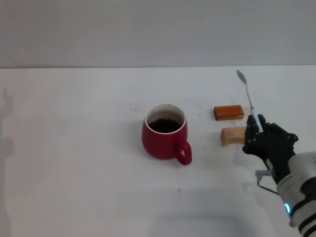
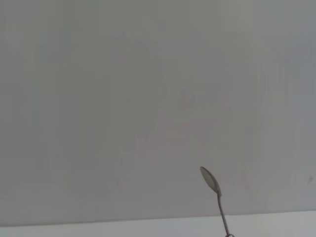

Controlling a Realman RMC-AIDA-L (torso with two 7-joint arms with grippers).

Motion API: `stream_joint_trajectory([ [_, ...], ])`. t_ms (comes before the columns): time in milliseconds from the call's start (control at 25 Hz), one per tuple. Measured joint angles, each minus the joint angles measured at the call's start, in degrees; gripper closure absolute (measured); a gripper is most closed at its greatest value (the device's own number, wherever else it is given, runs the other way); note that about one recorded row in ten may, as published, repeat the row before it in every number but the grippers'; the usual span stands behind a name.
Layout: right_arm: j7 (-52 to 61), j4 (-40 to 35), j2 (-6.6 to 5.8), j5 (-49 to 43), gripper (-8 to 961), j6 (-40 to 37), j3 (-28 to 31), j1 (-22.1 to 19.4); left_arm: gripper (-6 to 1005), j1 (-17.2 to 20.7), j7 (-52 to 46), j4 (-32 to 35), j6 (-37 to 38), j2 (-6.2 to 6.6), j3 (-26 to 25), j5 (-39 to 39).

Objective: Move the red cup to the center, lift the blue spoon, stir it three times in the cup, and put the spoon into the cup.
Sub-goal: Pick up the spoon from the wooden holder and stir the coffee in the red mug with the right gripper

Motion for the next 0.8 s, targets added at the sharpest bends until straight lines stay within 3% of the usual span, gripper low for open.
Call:
stream_joint_trajectory([
  [80, -1.39, 1.65, -0.46, -0.1, 816, 0.61, 1.15, -0.66, 338, 0.0, 0.0, 0.02, -0.02, -0.01, 0.0, 0.0],
  [480, -3.1, 3.52, -0.13, -4.35, 816, -2.38, 3.79, -3.69, 338, 0.0, 0.0, 0.22, -0.06, -0.31, 0.0, -0.08],
  [560, 0.09, 3.18, -0.46, -6.65, 816, -3.77, 3.82, -4.22, 338, 0.0, 0.0, 0.27, -0.06, -0.35, -0.01, -0.11],
  [800, 15.25, 1.8, -3.1, -15.89, 816, -6.12, 4.02, -5.23, 338, 0.0, 0.0, 0.27, -0.06, -0.56, 0.0, -0.08],
])
